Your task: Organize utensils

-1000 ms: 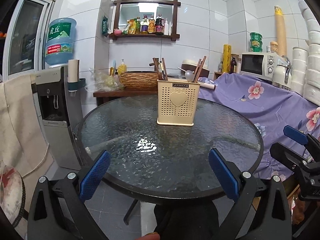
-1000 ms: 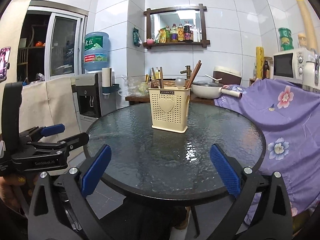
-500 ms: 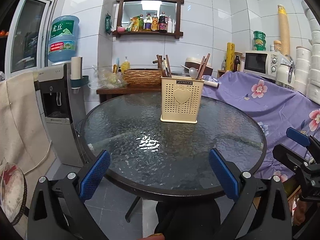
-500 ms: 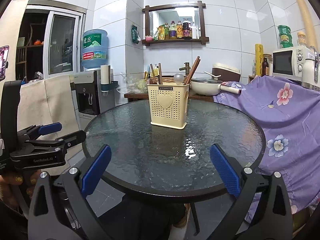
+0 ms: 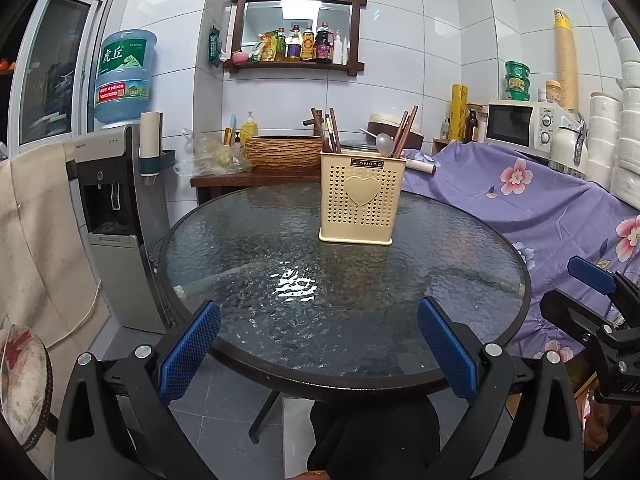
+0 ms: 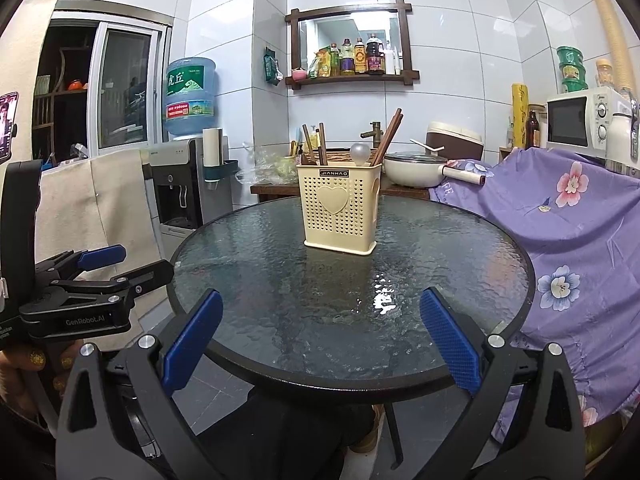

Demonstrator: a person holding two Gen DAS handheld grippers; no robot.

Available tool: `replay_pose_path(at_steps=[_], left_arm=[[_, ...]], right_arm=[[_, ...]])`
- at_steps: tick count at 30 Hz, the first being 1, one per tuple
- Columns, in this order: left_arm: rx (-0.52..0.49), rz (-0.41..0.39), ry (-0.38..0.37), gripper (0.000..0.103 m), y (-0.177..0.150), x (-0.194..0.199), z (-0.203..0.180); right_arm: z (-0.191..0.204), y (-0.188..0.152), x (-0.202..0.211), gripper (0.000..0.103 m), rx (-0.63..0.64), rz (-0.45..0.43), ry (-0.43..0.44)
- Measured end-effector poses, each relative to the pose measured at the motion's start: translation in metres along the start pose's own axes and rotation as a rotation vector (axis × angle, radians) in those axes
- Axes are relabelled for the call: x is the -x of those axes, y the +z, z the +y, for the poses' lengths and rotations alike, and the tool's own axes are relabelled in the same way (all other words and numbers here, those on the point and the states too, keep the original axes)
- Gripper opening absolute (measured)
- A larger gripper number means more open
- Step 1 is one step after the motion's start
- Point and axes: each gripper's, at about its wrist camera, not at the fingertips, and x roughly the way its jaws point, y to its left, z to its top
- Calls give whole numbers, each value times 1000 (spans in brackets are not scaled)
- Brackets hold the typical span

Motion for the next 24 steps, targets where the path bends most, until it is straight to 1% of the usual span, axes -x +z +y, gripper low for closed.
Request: replay_pose_path(at_steps=[24], left_arm=[[-5, 7, -10, 97, 1, 0, 0]], right_arm=[[2, -4, -2, 97, 4, 9, 9]])
